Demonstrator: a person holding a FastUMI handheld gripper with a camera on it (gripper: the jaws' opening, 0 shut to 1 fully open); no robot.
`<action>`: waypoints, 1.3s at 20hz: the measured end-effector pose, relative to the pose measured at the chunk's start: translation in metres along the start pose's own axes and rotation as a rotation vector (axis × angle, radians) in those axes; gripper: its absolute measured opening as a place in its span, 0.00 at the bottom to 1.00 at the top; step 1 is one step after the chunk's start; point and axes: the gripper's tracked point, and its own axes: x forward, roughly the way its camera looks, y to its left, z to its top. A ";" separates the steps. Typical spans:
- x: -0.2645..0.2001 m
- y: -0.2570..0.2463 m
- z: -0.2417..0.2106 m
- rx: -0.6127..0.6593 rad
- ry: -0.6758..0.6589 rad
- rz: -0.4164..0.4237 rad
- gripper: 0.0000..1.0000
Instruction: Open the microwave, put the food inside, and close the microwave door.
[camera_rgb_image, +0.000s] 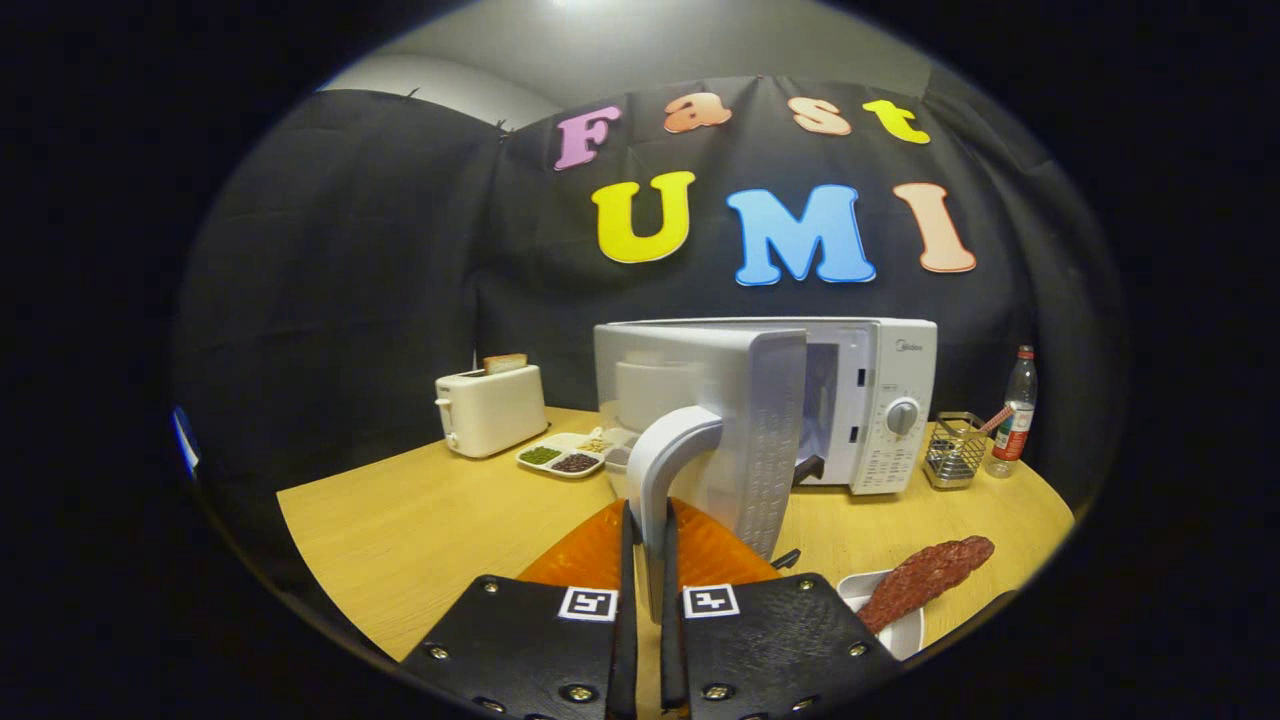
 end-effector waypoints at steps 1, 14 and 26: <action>-0.001 0.013 -0.001 -0.008 -0.010 0.004 0.09; 0.018 0.118 -0.001 -0.070 -0.177 -0.308 0.09; -0.051 0.168 0.011 -0.075 -0.165 0.071 0.43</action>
